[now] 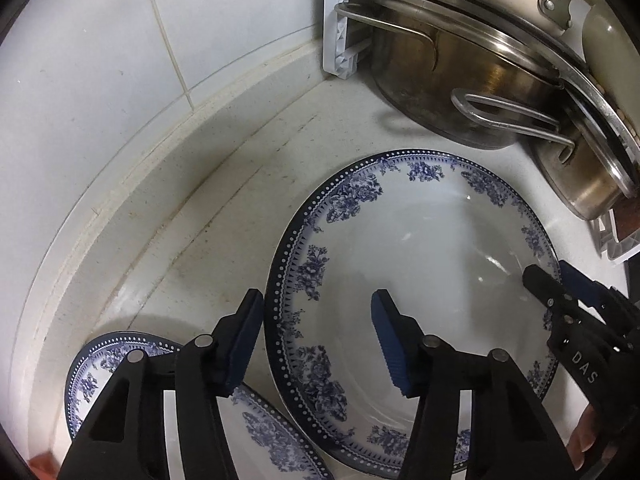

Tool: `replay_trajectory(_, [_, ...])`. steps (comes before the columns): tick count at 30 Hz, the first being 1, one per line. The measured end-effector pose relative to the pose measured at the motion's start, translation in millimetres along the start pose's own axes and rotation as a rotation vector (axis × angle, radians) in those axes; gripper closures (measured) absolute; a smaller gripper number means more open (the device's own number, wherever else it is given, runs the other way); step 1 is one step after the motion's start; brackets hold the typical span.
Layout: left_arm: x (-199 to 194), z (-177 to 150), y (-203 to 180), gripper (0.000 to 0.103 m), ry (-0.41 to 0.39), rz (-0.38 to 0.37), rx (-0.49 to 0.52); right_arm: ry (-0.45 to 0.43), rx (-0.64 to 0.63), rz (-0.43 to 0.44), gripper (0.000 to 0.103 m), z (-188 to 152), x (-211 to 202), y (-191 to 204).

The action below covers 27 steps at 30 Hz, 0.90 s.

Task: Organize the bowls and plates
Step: 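Close both grippers on the rim of the blue-and-white plate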

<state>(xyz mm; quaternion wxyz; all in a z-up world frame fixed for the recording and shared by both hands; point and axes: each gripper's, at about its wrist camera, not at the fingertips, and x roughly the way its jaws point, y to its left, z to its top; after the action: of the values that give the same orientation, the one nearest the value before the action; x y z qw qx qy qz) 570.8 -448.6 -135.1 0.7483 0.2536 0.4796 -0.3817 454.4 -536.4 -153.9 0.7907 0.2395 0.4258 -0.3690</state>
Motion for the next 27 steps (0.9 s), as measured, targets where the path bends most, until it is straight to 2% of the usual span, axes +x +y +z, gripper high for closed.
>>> replay_trajectory(5, [4.6,0.1,1.5,0.057,0.006,0.004,-0.002,0.001,-0.010,-0.012,0.067,0.8,0.4,-1.6])
replay_trajectory(8, [7.1,-0.9,3.5,0.061,0.006,0.006,-0.015,0.005,-0.017,-0.014,0.067,2.4,1.5,-0.5])
replay_trajectory(22, [5.8,-5.9,6.0,0.067,-0.016,0.023,-0.057,-0.004,-0.038,-0.003,0.065,6.8,6.9,-1.4])
replay_trajectory(27, [3.0,-8.9,3.1,0.068,-0.018,0.037,-0.065,-0.018,-0.019,0.010,0.068,5.7,4.8,-5.6])
